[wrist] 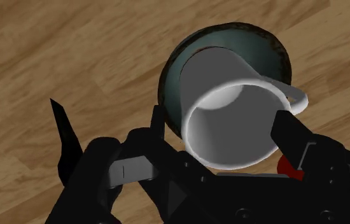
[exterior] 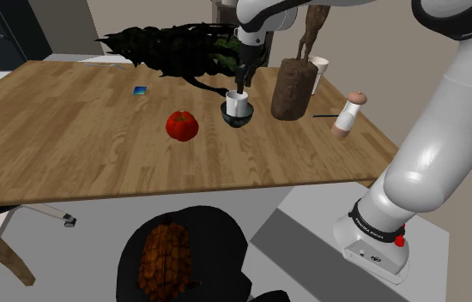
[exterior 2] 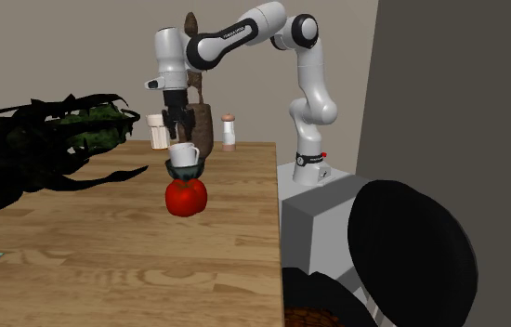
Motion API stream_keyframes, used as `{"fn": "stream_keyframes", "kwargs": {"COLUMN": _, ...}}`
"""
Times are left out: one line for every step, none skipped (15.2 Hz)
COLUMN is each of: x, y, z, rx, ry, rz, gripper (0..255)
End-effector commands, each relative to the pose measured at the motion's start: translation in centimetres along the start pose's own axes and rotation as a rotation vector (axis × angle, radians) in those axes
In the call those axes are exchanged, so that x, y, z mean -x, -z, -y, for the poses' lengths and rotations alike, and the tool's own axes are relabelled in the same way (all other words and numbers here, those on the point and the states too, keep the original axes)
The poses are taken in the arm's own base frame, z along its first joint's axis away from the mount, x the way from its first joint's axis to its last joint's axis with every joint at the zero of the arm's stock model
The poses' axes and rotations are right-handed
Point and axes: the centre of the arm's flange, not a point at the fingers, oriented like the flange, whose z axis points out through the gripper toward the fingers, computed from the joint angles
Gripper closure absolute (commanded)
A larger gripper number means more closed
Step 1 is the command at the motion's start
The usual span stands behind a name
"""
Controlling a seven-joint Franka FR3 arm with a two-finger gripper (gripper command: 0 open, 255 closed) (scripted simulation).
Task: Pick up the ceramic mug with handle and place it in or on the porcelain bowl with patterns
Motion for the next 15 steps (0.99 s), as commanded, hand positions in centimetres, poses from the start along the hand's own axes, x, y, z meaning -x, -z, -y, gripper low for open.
{"fn": "stream_keyframes", "kwargs": {"x": 0.0, "y": 0.0, "z": 0.0, "rx": 0.0, "ry": 0.0, "rz": 0.0, "gripper": 0}}
{"fn": "stream_keyframes", "kwargs": {"x": 0.0, "y": 0.0, "z": 0.0, "rx": 0.0, "ry": 0.0, "rz": 0.0, "gripper": 0}}
{"fn": "stream_keyframes", "kwargs": {"x": 0.0, "y": 0.0, "z": 0.0, "rx": 0.0, "ry": 0.0, "rz": 0.0, "gripper": 0}}
{"fn": "stream_keyframes", "kwargs": {"x": 0.0, "y": 1.3, "z": 0.0, "rx": 0.0, "ry": 0.0, "rz": 0.0, "gripper": 0}}
{"fn": "stream_keyframes", "kwargs": {"x": 0.0, "y": 2.6, "z": 0.0, "rx": 0.0, "ry": 0.0, "rz": 0.0, "gripper": 0}}
{"fn": "stream_keyframes", "kwargs": {"x": 0.0, "y": 4.0, "z": 0.0, "rx": 0.0, "ry": 0.0, "rz": 0.0, "gripper": 0}}
{"fn": "stream_keyframes", "kwargs": {"x": 0.0, "y": 5.0, "z": 0.0, "rx": 0.0, "ry": 0.0, "rz": 0.0, "gripper": 0}}
{"fn": "stream_keyframes", "kwargs": {"x": 0.0, "y": 5.0, "z": 0.0, "rx": 0.0, "ry": 0.0, "rz": 0.0, "gripper": 0}}
{"fn": "stream_keyframes", "kwargs": {"x": 0.0, "y": 5.0, "z": 0.0, "rx": 0.0, "ry": 0.0, "rz": 0.0, "gripper": 0}}
{"fn": "stream_keyframes", "kwargs": {"x": 0.0, "y": 5.0, "z": 0.0, "rx": 0.0, "ry": 0.0, "rz": 0.0, "gripper": 0}}
{"fn": "stream_keyframes", "kwargs": {"x": 0.0, "y": 5.0, "z": 0.0, "rx": 0.0, "ry": 0.0, "rz": 0.0, "gripper": 0}}
{"fn": "stream_keyframes", "kwargs": {"x": 0.0, "y": 5.0, "z": 0.0, "rx": 0.0, "ry": 0.0, "rz": 0.0, "gripper": 0}}
{"fn": "stream_keyframes", "kwargs": {"x": 0.0, "y": 5.0, "z": 0.0, "rx": 0.0, "ry": 0.0, "rz": 0.0, "gripper": 0}}
{"fn": "stream_keyframes", "kwargs": {"x": 0.0, "y": 5.0, "z": 0.0, "rx": 0.0, "ry": 0.0, "rz": 0.0, "gripper": 0}}
{"fn": "stream_keyframes", "kwargs": {"x": 0.0, "y": 5.0, "z": 0.0, "rx": 0.0, "ry": 0.0, "rz": 0.0, "gripper": 0}}
